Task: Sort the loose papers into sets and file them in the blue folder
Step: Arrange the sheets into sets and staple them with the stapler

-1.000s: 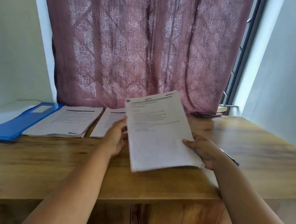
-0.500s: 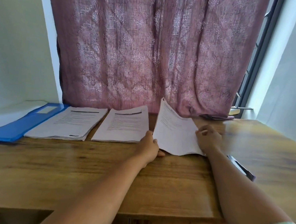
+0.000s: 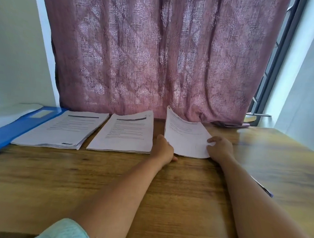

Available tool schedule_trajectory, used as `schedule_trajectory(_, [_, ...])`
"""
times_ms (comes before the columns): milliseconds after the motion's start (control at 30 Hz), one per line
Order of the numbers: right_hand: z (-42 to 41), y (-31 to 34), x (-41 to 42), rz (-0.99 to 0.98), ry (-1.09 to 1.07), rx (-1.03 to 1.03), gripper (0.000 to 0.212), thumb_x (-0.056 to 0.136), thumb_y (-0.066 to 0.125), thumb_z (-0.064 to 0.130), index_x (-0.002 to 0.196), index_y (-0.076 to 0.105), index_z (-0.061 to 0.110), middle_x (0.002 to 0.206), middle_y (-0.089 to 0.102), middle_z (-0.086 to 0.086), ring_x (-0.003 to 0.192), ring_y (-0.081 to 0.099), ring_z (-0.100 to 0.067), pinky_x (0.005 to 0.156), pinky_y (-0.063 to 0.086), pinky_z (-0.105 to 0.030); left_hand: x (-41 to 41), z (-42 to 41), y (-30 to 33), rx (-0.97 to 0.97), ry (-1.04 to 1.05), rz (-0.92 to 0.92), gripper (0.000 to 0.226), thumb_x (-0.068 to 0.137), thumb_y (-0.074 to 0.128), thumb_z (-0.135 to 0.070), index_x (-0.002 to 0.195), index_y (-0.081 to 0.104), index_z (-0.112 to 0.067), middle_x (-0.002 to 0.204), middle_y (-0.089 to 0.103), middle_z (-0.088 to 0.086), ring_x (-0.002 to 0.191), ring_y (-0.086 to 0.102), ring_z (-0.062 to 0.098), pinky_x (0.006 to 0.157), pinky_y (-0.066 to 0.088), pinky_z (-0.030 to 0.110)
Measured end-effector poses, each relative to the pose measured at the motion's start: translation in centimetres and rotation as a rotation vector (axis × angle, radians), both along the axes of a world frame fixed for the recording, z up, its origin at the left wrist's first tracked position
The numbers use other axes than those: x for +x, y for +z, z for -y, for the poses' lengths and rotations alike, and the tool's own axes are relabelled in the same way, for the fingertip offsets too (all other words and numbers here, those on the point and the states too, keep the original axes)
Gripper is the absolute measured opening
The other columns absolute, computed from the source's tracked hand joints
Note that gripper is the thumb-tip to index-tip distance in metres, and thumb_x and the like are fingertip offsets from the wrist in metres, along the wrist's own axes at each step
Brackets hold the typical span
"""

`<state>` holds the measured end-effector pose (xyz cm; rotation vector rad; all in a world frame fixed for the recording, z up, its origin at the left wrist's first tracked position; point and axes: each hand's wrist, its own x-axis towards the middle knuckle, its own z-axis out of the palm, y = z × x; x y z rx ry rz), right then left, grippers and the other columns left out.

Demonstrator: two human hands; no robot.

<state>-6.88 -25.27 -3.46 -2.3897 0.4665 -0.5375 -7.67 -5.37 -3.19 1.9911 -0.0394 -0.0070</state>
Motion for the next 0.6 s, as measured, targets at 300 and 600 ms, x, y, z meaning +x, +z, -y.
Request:
schedule_trajectory(300, [-0.1, -0.7, 0.6, 0.054, 0.031, -0.075, 0.032, 0.086, 0.071, 0.021, 0.114, 0.068, 0.008, 0.132, 0.053, -0.012, 0.121, 0.049, -0.027, 0.104, 0.033, -0.027, -0.6, -1.4, -0.8, 0.444, -0.032, 0.326, 0.062, 0.095, 0.058, -0.021, 0.145, 0.023, -0.009, 0.140, 0.037, 0.014, 0.124, 0.048, 0.032, 0.098, 0.044, 0.036])
schedule_trajectory(600, [-0.1, -0.3, -0.1, 0.056, -0.083, -0.051, 0.032, 0.086, 0.071, 0.021, 0.110, 0.070, 0.000, 0.118, 0.065, -0.015, 0.113, 0.057, -0.029, 0.098, 0.043, -0.032, 0.3, -3.3, -1.1, 0.851, -0.104, 0.498, 0.051, 0.092, 0.058, -0.048, 0.130, 0.054, -0.014, 0.133, 0.051, 0.005, 0.125, 0.036, 0.026, 0.100, 0.034, 0.038])
